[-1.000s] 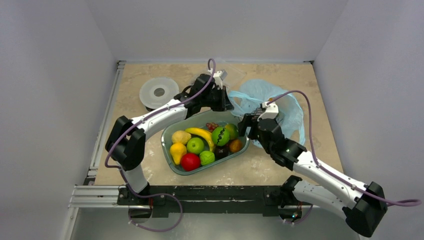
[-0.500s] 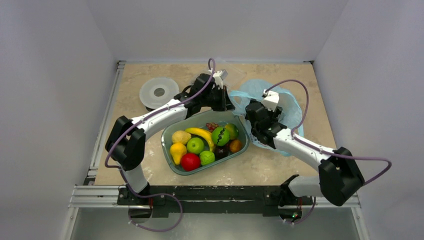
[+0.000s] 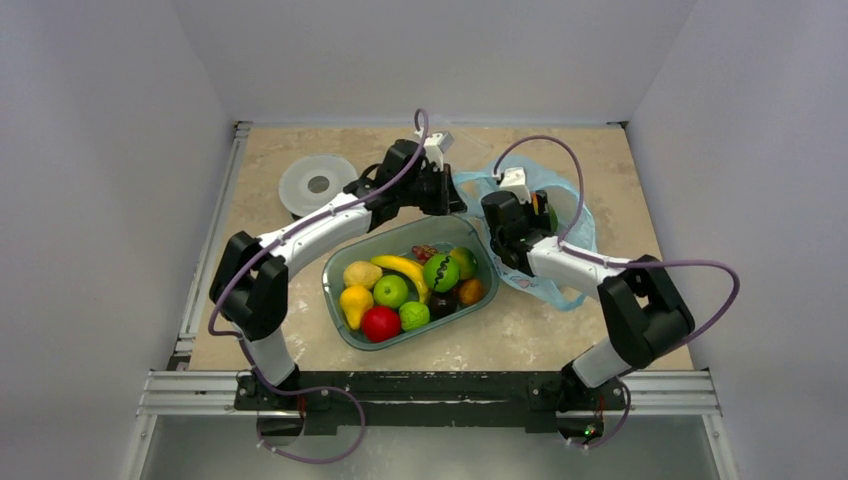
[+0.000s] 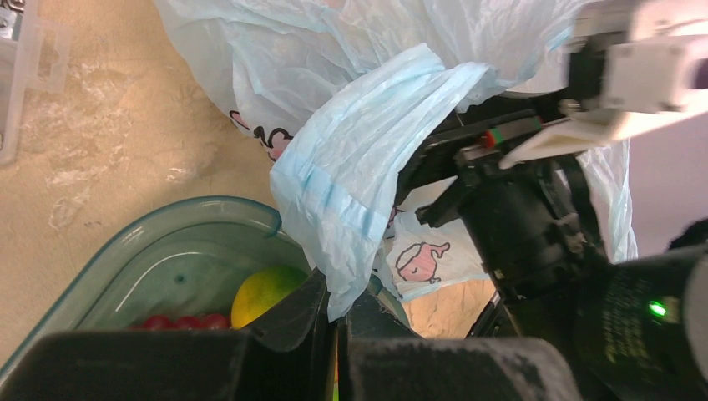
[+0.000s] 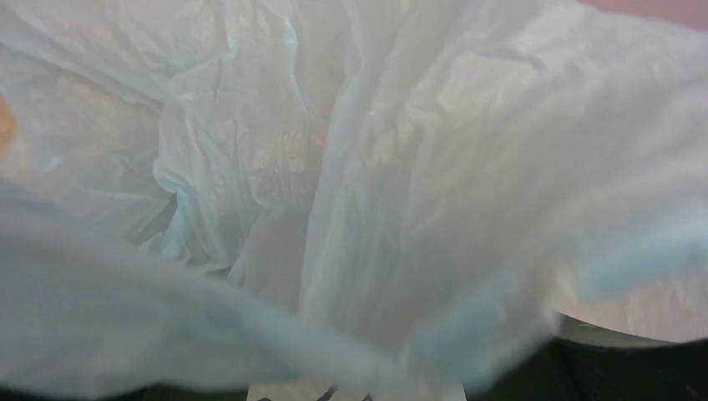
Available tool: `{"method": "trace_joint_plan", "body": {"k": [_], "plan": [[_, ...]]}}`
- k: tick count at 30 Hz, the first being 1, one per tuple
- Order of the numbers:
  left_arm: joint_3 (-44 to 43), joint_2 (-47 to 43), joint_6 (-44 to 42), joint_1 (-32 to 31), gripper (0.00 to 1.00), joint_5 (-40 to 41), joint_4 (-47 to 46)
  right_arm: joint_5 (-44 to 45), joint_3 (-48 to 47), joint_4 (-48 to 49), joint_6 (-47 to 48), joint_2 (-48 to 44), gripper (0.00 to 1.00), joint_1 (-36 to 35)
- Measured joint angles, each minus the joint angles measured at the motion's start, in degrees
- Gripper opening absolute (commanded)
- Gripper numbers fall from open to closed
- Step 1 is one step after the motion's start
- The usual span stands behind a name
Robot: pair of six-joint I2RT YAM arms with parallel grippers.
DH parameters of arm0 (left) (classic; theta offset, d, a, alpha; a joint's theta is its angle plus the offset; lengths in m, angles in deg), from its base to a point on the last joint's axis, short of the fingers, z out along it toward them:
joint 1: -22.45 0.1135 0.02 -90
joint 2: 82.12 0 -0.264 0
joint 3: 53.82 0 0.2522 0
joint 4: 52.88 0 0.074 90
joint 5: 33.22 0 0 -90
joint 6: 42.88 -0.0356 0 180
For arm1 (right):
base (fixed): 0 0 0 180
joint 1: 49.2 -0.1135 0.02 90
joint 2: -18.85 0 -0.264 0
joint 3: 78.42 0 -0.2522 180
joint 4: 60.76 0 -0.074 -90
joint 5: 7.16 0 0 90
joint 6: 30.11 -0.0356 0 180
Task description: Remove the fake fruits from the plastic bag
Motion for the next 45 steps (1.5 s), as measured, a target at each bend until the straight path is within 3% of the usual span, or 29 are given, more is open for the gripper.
{"method": "trace_joint_plan", "body": {"k": [7, 18, 28, 33, 38, 45], "plan": [[-1.22, -0.02, -2.19, 0.28, 0.0, -0.94, 1.4, -0.92, 0.0, 5.07, 15.19, 4.09, 0.74, 1.38], [-2.82, 0.33, -3.28, 0.37, 0.0, -3.72, 2.62, -1.51, -0.72, 12.07, 28.63, 12.68, 0.72, 3.85], [-3.5, 0.81, -3.28, 0.9, 0.0, -6.01, 2.64, -3.32, 0.9, 18.62, 31.5, 13.88, 0.75, 7.23], [-3.5, 0.81, -3.28, 1.07, 0.0, -6.47, 2.64, -11.67, -0.07, 17.79, 30.56, 14.53, 0.79, 11.89], [-3.52, 1.07, -3.26, 1.07, 0.0, -6.8, 2.69, -21.75, -8.15, 11.34, 29.4, 20.72, 0.79, 17.05], [-4.87, 2.97, -3.26, 1.07, 0.0, -7.15, 4.02, -31.63, -19.39, 2.56, 27.85, 25.99, 0.62, 20.63]]}}
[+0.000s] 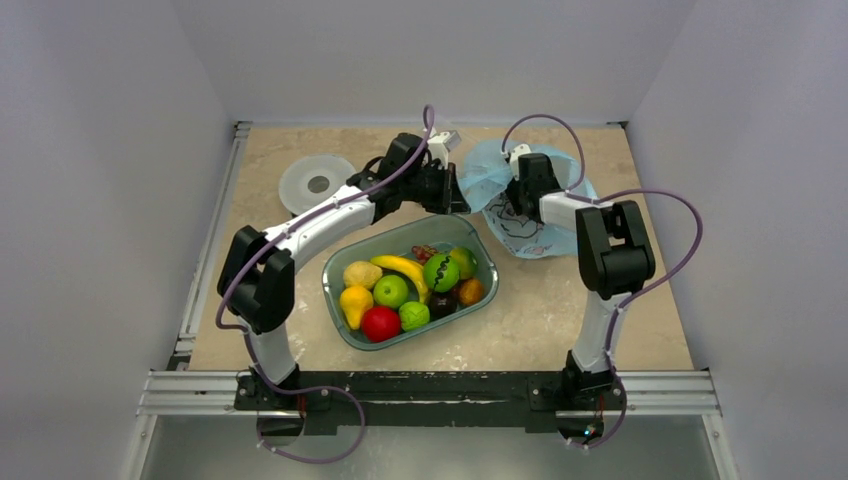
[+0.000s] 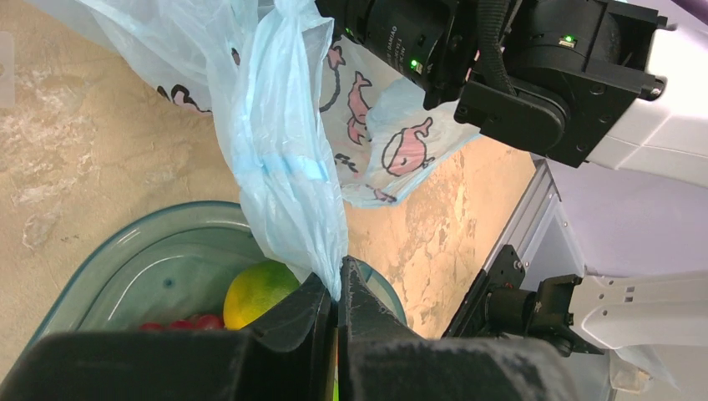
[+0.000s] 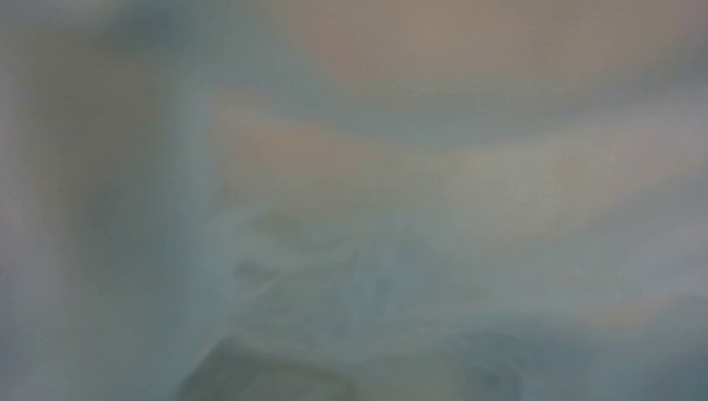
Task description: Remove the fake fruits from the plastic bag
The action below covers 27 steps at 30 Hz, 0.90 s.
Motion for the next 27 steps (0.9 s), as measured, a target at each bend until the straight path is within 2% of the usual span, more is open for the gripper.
{"method": "trace_joint_plan", "body": {"k": [3, 12, 16, 21, 24, 27], "plan": [[-0.79, 0.37, 0.02, 0.0, 0.0, 0.0, 0.33, -1.75, -1.99, -1.77, -0.13, 1.36, 0.53, 0.26], [-1.53, 0.7, 0.46, 0.0, 0.0, -0.02, 0.42, -5.68, -0.24, -5.27, -2.34, -2.64, 0.43, 0.0], [-1.55, 0.81, 0.52, 0.0, 0.0, 0.13, 0.35, -4.79, -0.22, -9.14, -7.02, -6.12, 0.28, -1.95], [-2.43, 2.29, 0.83, 0.02, 0.0, 0.35, 0.31, -5.55, 0.74, -14.8, -17.18, -10.6, 0.27, -4.44], [-2.49, 2.75, 1.38, 0.13, 0.0, 0.68, 0.39, -7.85, 6.4, -15.54, -22.64, -16.15, 0.27, -4.72], [-2.49, 2.8, 1.51, 0.31, 0.0, 0.92, 0.39, -10.97, 12.17, -17.42, -26.18, -22.64, 0.21, -4.59]]}}
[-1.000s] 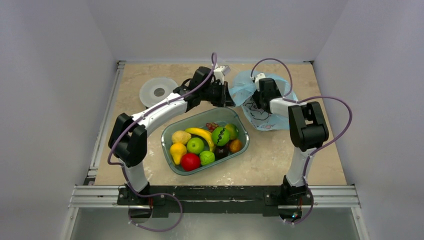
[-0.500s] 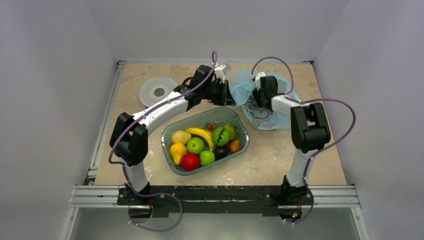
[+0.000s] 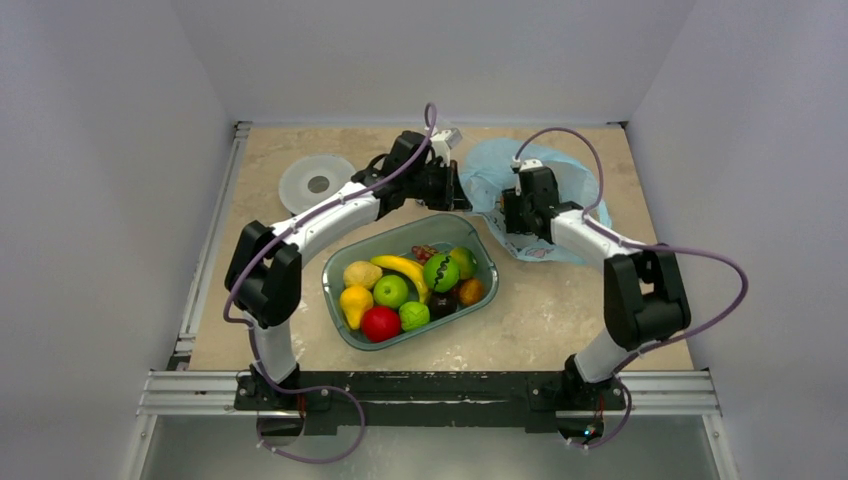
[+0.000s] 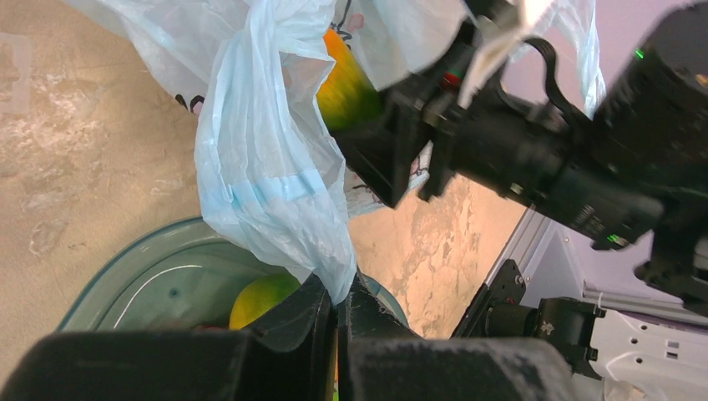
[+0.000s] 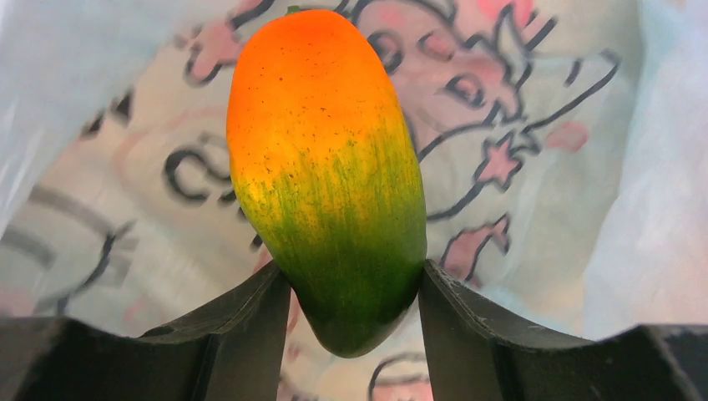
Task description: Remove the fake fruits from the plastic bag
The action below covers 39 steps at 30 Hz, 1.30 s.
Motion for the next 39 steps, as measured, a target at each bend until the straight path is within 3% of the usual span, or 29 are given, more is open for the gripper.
{"method": "trace_joint_plan", "body": {"k": [5, 9, 13, 21, 22, 24, 26, 34, 39], "plan": [[0.0, 0.0, 0.0, 0.24, 0.0, 0.96, 0.02, -6.32, 5.14, -1.07, -4.28, -8.87, 0.13, 0.13], [-0.33, 0.11, 0.0, 0.28, 0.0, 1.42, 0.7, -8.2, 5.99, -3.72, -6.97, -14.53, 0.0, 0.07], [-2.93, 1.49, -0.07, 0.28, 0.0, 1.46, 2.47, -8.02, 6.21, -6.6, -8.66, -21.14, 0.0, 0.07], [-11.3, 6.54, -0.07, 1.64, 0.49, -0.92, 7.93, -14.21, 8.35, -10.05, -9.84, -31.41, 0.0, 0.0], [-11.26, 6.54, -0.07, 1.92, 0.58, -0.98, 8.44, -15.34, 8.57, -11.02, -10.1, -32.2, 0.0, -0.09], [-10.67, 6.4, 0.07, 2.47, 0.86, -0.94, 8.74, -17.07, 8.63, -12.33, -10.64, -33.22, 0.0, -0.42], [-9.18, 5.68, 0.02, 3.04, 0.99, -0.92, 9.09, -18.45, 8.61, -13.57, -11.56, -34.01, 0.0, -1.4], [1.09, -6.51, -1.7, 5.92, 1.0, -0.66, 12.72, -21.22, 5.29, -17.75, -16.0, -33.38, 0.0, -11.54], [8.17, -23.43, -3.74, 9.05, 0.98, 1.97, 16.83, -19.91, -0.66, -17.86, -19.54, -30.64, 0.01, -22.53]]}}
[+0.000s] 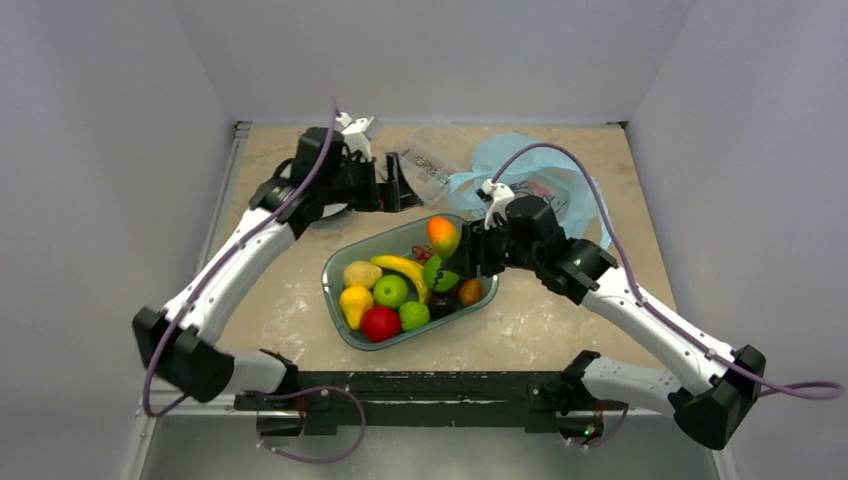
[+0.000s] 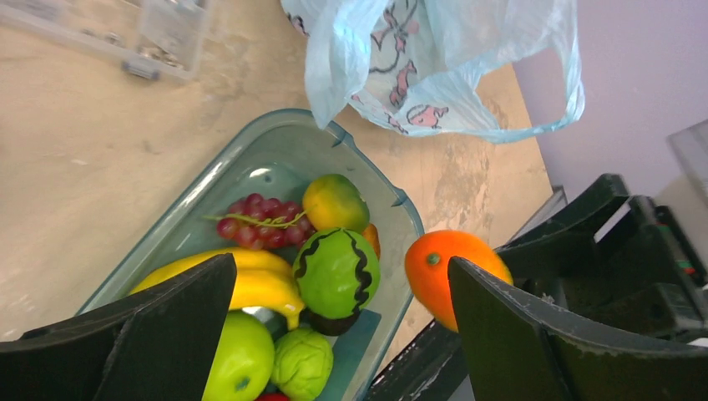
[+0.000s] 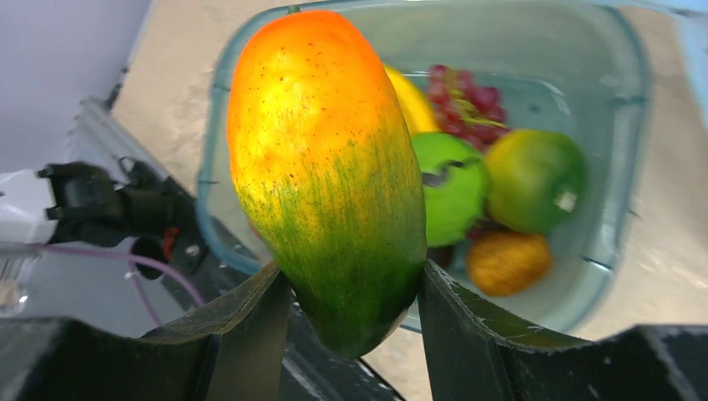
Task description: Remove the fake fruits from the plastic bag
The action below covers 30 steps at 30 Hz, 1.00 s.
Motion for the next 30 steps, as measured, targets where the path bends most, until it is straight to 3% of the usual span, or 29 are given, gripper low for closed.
{"method": "trace_joint_plan", "body": {"k": [11, 16, 24, 30], "plan": [[8.68, -41.35, -3.74, 1.66, 0.97, 15.08, 15.74, 8.26, -11.39, 3.69, -3.58, 22.23, 0.12, -23.12], [9.97, -57.57, -2.01, 1.66, 0.97, 19.37, 21.9, 14.05, -19.26, 1.4, -3.15, 33.64, 0.28, -27.39], [12.7, -64.74, 3.43, 1.66, 1.0, 16.83, 27.85, 21.4, -25.2, -3.19, -3.15, 42.53, 0.73, -29.97], [12.7, -65.51, 4.9, 1.66, 1.0, 15.21, 29.66, 22.38, -23.15, -2.97, -3.48, 41.11, 0.87, -30.16]]}}
